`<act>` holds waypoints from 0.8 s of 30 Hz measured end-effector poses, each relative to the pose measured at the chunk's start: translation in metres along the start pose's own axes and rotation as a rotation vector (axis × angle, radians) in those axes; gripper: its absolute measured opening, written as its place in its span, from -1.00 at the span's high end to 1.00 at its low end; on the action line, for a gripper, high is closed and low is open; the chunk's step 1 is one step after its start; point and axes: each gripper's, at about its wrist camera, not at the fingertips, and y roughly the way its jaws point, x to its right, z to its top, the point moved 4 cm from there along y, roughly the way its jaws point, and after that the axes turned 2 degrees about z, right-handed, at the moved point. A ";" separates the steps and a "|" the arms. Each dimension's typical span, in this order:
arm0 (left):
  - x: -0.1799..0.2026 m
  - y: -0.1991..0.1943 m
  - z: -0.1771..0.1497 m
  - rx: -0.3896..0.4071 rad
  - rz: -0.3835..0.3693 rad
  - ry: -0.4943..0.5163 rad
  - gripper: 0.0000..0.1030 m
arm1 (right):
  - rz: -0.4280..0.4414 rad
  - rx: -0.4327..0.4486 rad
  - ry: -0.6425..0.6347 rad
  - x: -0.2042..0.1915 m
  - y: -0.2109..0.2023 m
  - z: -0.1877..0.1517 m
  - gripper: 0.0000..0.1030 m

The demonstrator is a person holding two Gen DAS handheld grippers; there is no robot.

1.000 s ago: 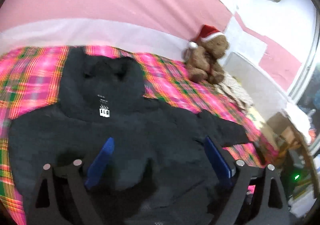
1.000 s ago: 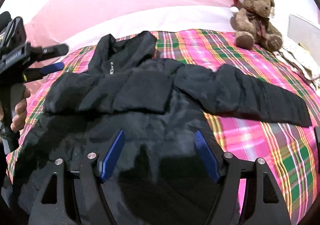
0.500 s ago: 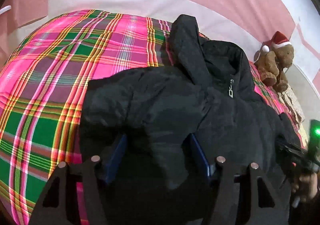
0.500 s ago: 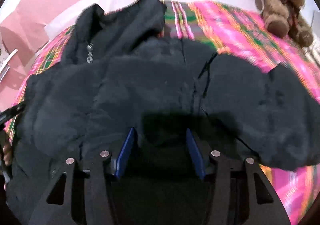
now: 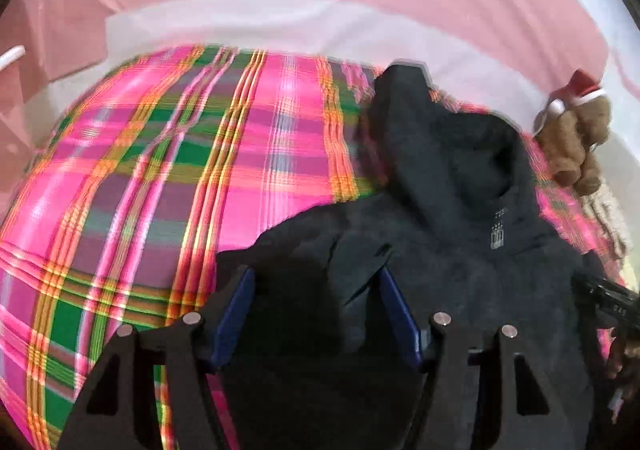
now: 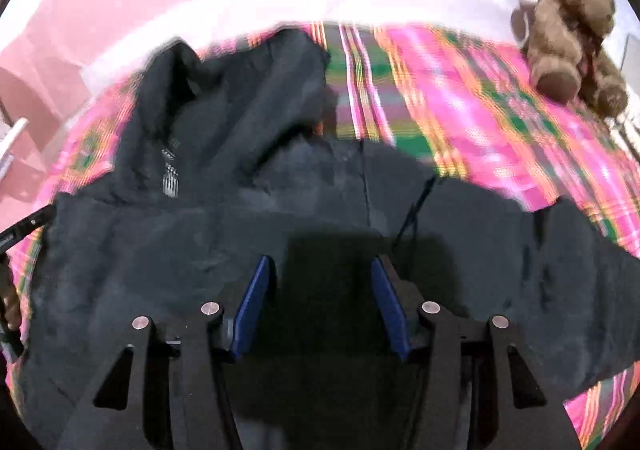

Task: Fold large clothes

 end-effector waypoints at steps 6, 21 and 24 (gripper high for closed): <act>-0.001 0.012 -0.015 0.026 0.011 0.020 -0.33 | -0.029 -0.016 -0.027 0.000 0.022 -0.015 -0.05; 0.028 -0.170 -0.072 0.142 -0.061 0.068 -0.31 | 0.020 0.161 0.057 0.000 -0.149 -0.093 -0.05; 0.037 -0.205 -0.095 0.155 -0.072 0.067 -0.31 | 0.027 0.182 0.065 -0.002 -0.177 -0.113 -0.05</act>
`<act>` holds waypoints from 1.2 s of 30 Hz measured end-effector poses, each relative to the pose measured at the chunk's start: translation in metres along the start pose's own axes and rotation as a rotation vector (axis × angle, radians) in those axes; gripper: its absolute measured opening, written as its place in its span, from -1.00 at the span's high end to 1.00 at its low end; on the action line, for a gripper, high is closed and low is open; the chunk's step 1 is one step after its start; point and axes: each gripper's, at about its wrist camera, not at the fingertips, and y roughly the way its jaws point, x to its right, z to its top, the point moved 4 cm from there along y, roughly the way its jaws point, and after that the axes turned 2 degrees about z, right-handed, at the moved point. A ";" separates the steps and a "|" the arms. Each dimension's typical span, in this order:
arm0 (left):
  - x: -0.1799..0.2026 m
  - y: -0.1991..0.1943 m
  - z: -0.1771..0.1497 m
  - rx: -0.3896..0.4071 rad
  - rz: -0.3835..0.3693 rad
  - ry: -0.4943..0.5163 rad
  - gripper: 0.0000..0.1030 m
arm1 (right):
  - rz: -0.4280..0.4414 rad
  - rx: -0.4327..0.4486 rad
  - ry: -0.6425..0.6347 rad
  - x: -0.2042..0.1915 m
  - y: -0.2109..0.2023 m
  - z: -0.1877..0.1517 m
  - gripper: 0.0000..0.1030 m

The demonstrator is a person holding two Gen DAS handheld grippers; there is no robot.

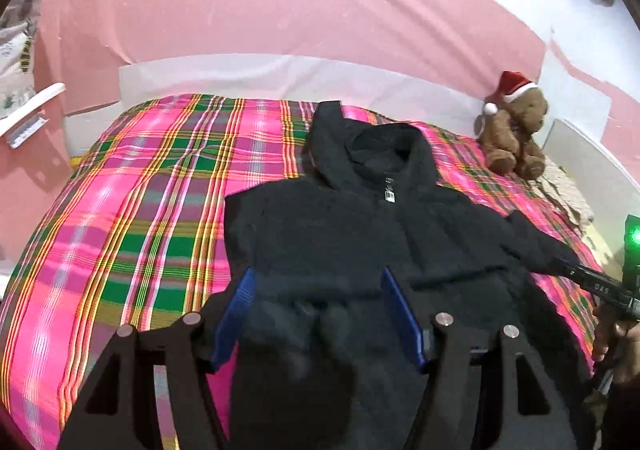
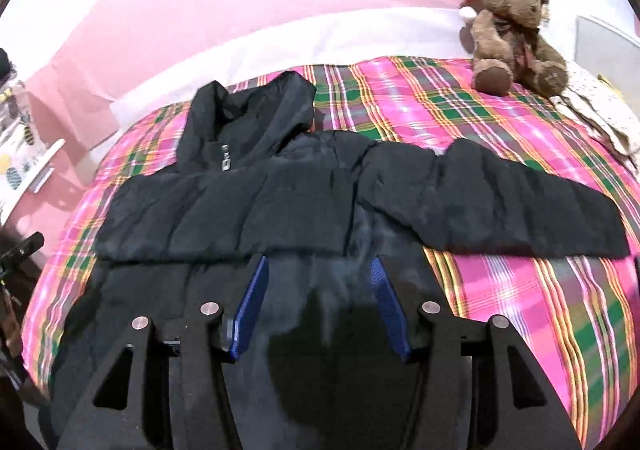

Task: Fold large clothes

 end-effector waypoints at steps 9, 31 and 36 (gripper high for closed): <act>0.040 -0.061 -0.033 0.010 -0.055 -0.019 -0.32 | -0.033 0.084 -0.025 0.000 -0.073 -0.027 -0.05; 0.097 0.020 -0.017 -0.018 -0.039 0.077 -0.39 | -0.141 0.007 0.317 0.173 -0.024 -0.038 -0.20; 0.094 0.064 -0.007 -0.038 -0.024 0.091 -0.39 | -0.174 -0.017 0.465 0.237 0.013 -0.034 -0.20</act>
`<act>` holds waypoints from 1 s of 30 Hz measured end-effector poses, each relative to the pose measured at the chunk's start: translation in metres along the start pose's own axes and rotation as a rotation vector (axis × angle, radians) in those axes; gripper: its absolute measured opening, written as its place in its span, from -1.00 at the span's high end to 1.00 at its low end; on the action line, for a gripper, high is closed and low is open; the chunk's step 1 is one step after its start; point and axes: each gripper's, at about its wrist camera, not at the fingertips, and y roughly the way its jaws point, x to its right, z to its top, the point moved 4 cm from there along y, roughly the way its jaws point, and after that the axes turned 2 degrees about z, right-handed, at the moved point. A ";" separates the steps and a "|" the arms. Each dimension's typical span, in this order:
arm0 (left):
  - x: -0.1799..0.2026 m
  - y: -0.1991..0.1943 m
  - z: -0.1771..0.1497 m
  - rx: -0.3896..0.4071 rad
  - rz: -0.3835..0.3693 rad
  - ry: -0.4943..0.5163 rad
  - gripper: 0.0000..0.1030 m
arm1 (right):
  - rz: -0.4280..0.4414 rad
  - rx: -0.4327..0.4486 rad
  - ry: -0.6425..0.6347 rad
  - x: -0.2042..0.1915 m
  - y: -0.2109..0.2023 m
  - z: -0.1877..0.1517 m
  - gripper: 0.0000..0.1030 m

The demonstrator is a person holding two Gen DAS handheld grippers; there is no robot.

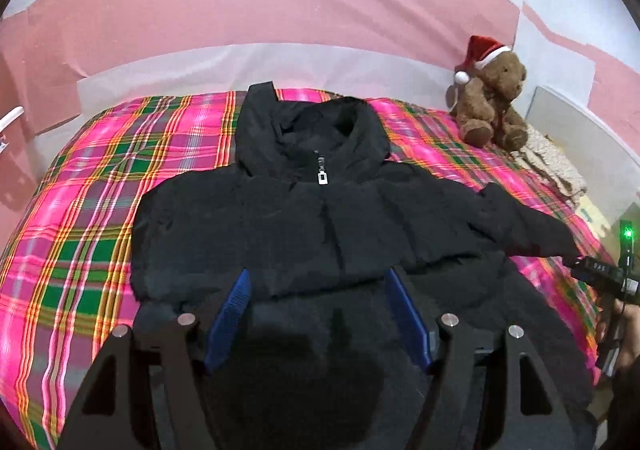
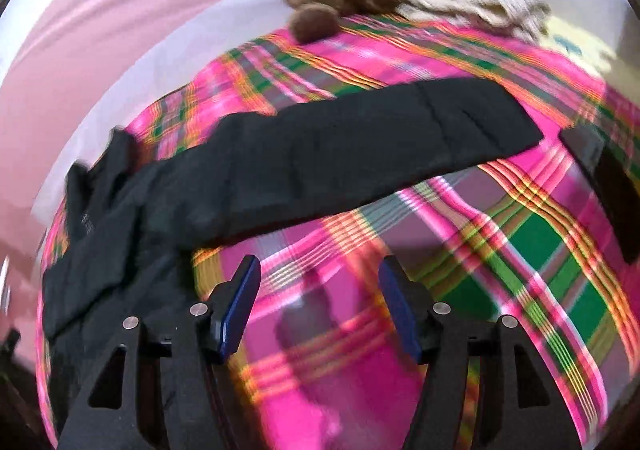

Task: Fold large clothes

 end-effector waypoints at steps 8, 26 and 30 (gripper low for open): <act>-0.015 0.050 -0.001 -0.045 -0.003 -0.043 -0.39 | 0.041 0.021 0.226 0.045 0.052 0.036 -0.20; -0.025 0.040 -0.003 -0.036 -0.013 -0.076 -0.39 | 0.045 0.224 0.118 -0.010 -0.028 0.076 0.78; -0.024 0.019 0.003 -0.003 -0.024 -0.073 -0.39 | 0.094 0.276 -0.010 -0.065 -0.069 0.081 0.78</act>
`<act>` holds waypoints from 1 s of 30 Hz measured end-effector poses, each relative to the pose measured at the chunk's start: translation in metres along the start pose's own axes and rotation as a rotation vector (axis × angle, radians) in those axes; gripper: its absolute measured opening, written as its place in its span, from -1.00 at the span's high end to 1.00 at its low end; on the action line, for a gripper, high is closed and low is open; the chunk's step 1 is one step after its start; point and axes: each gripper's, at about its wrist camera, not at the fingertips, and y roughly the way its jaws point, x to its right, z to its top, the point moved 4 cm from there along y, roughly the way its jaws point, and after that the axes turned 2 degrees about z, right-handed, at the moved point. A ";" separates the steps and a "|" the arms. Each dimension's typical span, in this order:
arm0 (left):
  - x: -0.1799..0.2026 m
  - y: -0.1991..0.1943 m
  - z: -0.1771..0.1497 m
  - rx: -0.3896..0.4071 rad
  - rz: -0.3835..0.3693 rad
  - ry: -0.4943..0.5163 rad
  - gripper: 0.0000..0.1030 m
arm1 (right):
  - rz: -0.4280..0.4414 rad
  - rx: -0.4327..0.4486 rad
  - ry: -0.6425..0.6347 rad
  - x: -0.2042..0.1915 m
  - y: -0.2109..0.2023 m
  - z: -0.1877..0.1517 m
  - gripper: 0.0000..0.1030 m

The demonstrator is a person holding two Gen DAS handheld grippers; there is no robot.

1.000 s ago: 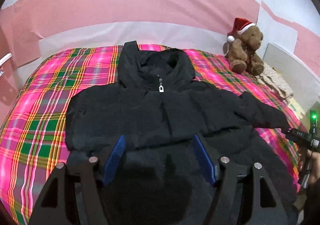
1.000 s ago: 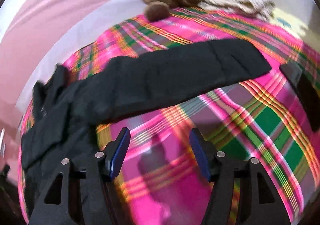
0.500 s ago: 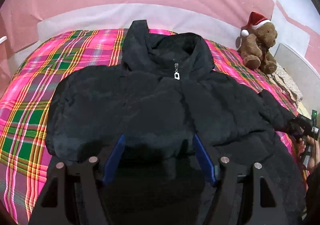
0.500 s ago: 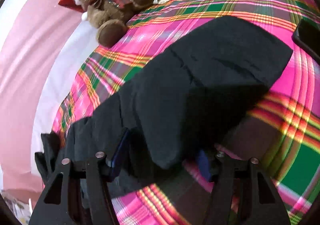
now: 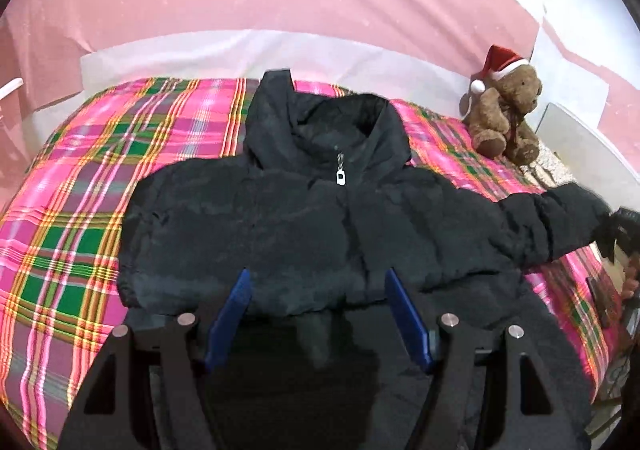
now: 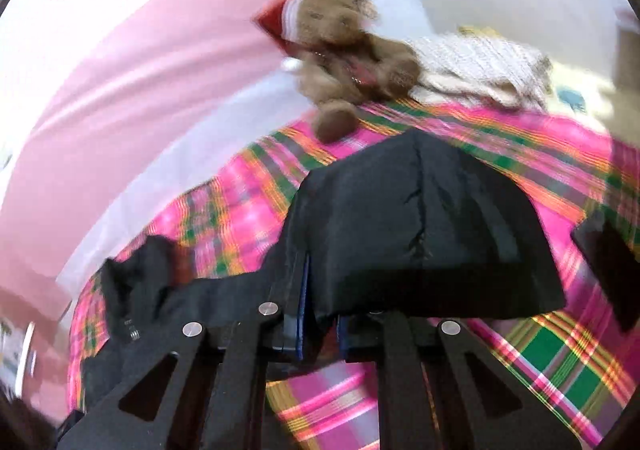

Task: Fold large clothes

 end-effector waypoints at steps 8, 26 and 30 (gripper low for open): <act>-0.014 -0.028 0.010 0.036 0.022 0.002 -0.39 | 0.100 -0.025 -0.226 -0.112 -0.007 -0.017 0.78; -0.077 -0.018 -0.005 0.015 0.062 -0.085 -0.39 | 0.268 -0.350 -0.453 -0.246 0.094 -0.158 0.43; -0.087 -0.015 -0.010 -0.001 0.065 -0.107 -0.39 | 0.318 -0.429 -0.490 -0.259 0.110 -0.190 0.02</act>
